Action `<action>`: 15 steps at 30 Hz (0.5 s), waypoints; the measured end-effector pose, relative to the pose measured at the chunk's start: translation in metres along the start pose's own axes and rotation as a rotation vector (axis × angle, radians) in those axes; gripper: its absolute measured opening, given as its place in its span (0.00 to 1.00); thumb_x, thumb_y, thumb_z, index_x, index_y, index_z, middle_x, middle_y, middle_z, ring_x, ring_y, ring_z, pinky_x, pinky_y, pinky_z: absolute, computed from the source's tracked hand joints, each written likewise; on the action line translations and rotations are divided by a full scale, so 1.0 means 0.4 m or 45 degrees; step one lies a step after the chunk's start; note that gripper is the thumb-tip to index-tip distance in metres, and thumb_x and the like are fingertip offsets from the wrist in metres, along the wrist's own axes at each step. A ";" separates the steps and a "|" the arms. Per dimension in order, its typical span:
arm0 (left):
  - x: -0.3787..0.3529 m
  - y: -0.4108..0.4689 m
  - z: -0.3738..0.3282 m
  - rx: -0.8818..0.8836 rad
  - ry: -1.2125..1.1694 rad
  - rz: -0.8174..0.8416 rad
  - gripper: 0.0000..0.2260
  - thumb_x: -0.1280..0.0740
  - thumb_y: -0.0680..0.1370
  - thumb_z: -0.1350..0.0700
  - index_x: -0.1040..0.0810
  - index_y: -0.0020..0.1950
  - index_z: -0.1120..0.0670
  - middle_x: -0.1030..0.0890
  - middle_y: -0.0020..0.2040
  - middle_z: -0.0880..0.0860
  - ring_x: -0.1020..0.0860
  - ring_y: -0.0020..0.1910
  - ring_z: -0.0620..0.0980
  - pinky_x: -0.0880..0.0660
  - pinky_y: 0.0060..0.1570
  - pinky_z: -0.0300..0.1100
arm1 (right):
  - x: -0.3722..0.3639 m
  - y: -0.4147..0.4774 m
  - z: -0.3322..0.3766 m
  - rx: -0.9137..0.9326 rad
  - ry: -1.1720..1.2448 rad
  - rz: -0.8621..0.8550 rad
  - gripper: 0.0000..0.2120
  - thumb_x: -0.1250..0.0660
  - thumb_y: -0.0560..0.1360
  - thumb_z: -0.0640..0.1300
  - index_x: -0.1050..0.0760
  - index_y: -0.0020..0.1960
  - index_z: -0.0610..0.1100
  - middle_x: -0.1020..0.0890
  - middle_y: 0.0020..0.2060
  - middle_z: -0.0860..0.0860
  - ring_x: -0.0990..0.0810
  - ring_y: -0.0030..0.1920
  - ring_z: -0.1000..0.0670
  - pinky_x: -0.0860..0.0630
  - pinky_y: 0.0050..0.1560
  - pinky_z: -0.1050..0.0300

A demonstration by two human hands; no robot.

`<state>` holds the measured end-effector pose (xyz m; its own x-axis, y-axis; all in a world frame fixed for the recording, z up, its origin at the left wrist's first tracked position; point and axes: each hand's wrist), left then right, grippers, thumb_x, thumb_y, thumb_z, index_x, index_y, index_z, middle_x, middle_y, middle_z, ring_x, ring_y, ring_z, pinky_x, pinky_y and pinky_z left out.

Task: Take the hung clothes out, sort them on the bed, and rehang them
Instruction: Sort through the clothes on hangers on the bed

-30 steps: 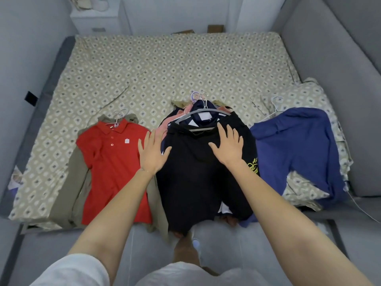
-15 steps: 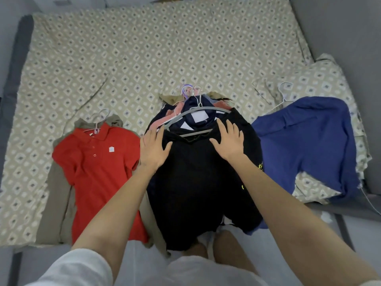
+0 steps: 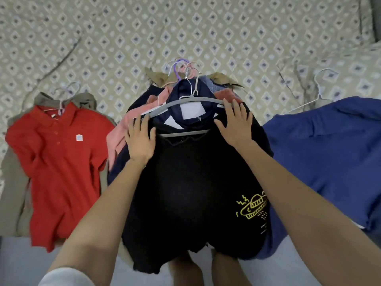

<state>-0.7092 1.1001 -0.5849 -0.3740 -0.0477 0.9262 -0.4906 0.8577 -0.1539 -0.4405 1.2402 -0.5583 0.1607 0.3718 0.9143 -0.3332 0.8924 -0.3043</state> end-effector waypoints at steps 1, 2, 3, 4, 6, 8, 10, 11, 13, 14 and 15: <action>-0.010 0.009 -0.002 0.024 -0.004 -0.029 0.22 0.43 0.83 0.50 0.36 0.76 0.55 0.31 0.73 0.58 0.38 0.75 0.60 0.44 0.74 0.58 | -0.010 0.015 -0.019 0.008 -0.002 -0.007 0.32 0.45 0.81 0.60 0.51 0.80 0.51 0.46 0.79 0.45 0.51 0.79 0.41 0.53 0.75 0.37; -0.019 0.017 -0.003 0.042 -0.002 -0.060 0.22 0.43 0.84 0.50 0.36 0.76 0.56 0.29 0.71 0.59 0.36 0.73 0.61 0.43 0.73 0.58 | -0.019 0.029 -0.036 0.022 -0.010 -0.014 0.32 0.45 0.81 0.60 0.50 0.80 0.51 0.45 0.79 0.46 0.51 0.79 0.41 0.53 0.75 0.37; -0.026 0.024 -0.008 0.043 0.022 -0.094 0.21 0.43 0.84 0.50 0.34 0.75 0.57 0.27 0.69 0.60 0.34 0.70 0.63 0.41 0.72 0.57 | -0.028 0.042 -0.049 0.040 -0.020 -0.022 0.32 0.45 0.81 0.60 0.49 0.80 0.50 0.43 0.78 0.45 0.50 0.78 0.41 0.53 0.75 0.37; -0.029 0.028 -0.013 0.047 0.060 -0.125 0.21 0.43 0.84 0.50 0.32 0.74 0.58 0.25 0.66 0.61 0.32 0.67 0.64 0.40 0.70 0.57 | -0.032 0.052 -0.057 0.059 -0.021 -0.025 0.31 0.44 0.81 0.59 0.47 0.80 0.49 0.39 0.76 0.45 0.48 0.78 0.41 0.52 0.74 0.37; -0.027 0.030 -0.026 0.095 0.098 -0.155 0.18 0.42 0.83 0.50 0.28 0.68 0.58 0.23 0.61 0.62 0.30 0.62 0.65 0.38 0.67 0.57 | -0.029 0.059 -0.061 0.072 -0.002 -0.040 0.29 0.41 0.81 0.57 0.40 0.77 0.44 0.32 0.70 0.42 0.40 0.74 0.39 0.45 0.72 0.39; -0.010 0.023 -0.042 0.132 0.078 -0.172 0.15 0.41 0.83 0.50 0.25 0.60 0.60 0.22 0.55 0.62 0.29 0.57 0.65 0.36 0.65 0.58 | -0.016 0.056 -0.060 0.067 -0.007 -0.075 0.25 0.40 0.81 0.56 0.33 0.70 0.41 0.29 0.63 0.40 0.33 0.66 0.37 0.36 0.65 0.41; 0.017 0.004 -0.057 0.123 0.041 -0.185 0.14 0.41 0.83 0.50 0.24 0.53 0.60 0.22 0.51 0.62 0.29 0.54 0.64 0.35 0.63 0.59 | 0.005 0.040 -0.063 0.063 0.011 -0.107 0.23 0.44 0.81 0.57 0.28 0.63 0.39 0.26 0.57 0.39 0.29 0.59 0.37 0.31 0.56 0.41; 0.032 -0.012 -0.061 0.099 0.016 -0.178 0.14 0.41 0.83 0.50 0.25 0.50 0.60 0.23 0.49 0.62 0.29 0.53 0.63 0.34 0.61 0.58 | 0.018 0.028 -0.066 0.061 0.039 -0.124 0.24 0.47 0.80 0.58 0.27 0.59 0.39 0.25 0.54 0.39 0.28 0.57 0.36 0.30 0.53 0.41; 0.066 -0.051 -0.063 0.031 -0.047 -0.143 0.14 0.41 0.83 0.50 0.26 0.48 0.59 0.23 0.48 0.61 0.29 0.51 0.62 0.32 0.56 0.56 | 0.048 -0.003 -0.073 0.062 0.109 -0.126 0.23 0.47 0.80 0.58 0.25 0.52 0.39 0.24 0.51 0.39 0.28 0.54 0.36 0.30 0.50 0.41; 0.085 -0.070 -0.064 0.011 -0.076 -0.126 0.13 0.41 0.83 0.50 0.26 0.47 0.59 0.23 0.47 0.60 0.29 0.51 0.62 0.32 0.55 0.55 | 0.068 -0.022 -0.073 0.067 0.134 -0.108 0.21 0.44 0.81 0.57 0.25 0.50 0.40 0.24 0.50 0.40 0.28 0.53 0.37 0.30 0.50 0.41; 0.106 -0.087 -0.066 0.008 -0.108 -0.113 0.13 0.41 0.83 0.51 0.26 0.47 0.59 0.23 0.47 0.60 0.28 0.51 0.61 0.32 0.53 0.54 | 0.088 -0.041 -0.073 0.082 0.159 -0.097 0.18 0.42 0.81 0.56 0.26 0.47 0.41 0.24 0.48 0.40 0.29 0.52 0.37 0.31 0.49 0.43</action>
<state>-0.6872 1.0816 -0.5310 -0.3937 -0.1667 0.9040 -0.5299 0.8447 -0.0750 -0.4024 1.2462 -0.5290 0.3008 0.3358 0.8926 -0.3736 0.9027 -0.2137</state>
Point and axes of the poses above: each hand's wrist, its own y-axis towards the middle knuckle, its own x-axis out of the back of the hand, z = x × y
